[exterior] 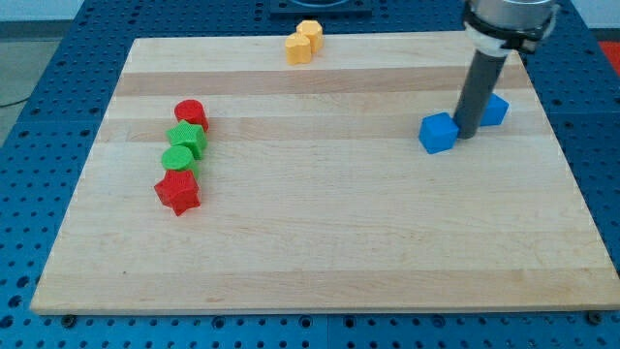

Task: Push the blue blocks slightly towards left

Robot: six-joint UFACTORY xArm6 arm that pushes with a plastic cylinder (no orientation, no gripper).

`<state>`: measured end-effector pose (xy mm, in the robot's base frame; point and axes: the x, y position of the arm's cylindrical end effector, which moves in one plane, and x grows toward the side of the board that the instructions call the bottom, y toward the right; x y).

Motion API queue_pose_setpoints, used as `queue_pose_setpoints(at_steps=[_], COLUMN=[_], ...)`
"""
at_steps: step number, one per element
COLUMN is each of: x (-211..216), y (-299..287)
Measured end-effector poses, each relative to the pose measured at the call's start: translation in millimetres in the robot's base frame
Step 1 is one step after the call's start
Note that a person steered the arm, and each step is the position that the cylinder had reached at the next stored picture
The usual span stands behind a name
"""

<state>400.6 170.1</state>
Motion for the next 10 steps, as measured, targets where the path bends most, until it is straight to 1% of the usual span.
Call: queue_pose_setpoints(at_steps=[1,2,3,4,5,6,8,10], x=[11,29,29,19,-9,-18,-30,-51], y=[-7,0,31,100,137,127,73,59])
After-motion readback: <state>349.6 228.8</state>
